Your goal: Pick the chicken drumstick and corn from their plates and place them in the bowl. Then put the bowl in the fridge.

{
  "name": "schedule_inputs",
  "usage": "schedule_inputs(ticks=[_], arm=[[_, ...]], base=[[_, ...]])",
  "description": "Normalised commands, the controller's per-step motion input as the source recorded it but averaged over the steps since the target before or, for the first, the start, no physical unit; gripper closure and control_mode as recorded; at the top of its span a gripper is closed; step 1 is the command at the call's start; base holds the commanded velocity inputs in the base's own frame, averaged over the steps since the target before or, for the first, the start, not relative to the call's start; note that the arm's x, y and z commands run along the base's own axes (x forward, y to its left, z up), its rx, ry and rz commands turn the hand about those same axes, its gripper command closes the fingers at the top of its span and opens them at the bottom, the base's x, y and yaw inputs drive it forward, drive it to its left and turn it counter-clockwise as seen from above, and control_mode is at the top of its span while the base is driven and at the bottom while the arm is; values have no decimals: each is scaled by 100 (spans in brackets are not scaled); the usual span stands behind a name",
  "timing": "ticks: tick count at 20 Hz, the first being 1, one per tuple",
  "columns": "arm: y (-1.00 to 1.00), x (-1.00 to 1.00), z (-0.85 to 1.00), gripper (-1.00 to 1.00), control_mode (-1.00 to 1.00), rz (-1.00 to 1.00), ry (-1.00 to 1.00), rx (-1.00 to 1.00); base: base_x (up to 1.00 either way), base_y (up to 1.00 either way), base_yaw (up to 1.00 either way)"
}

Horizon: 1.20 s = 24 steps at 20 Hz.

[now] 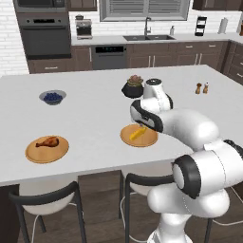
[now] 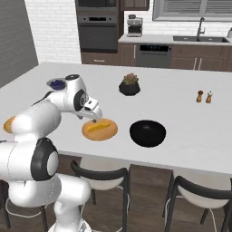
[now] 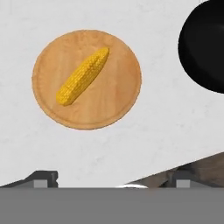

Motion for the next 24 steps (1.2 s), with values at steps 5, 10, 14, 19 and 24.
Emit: schedule_inputs(ticks=[5,10,14,19,24], arm=[[0,75,-50,-100,-100,-24,1,6],[0,45,-32,-100,-100,-17,10,9],[0,44,-28,-100,-100,-8,7,2],[0,39,-30,-100,-100,-3,16,0],[0,35,-41,-100,-100,0,7,0]], base=[[0,0,0],[0,0,0],[0,0,0],[0,0,0],[0,0,0]])
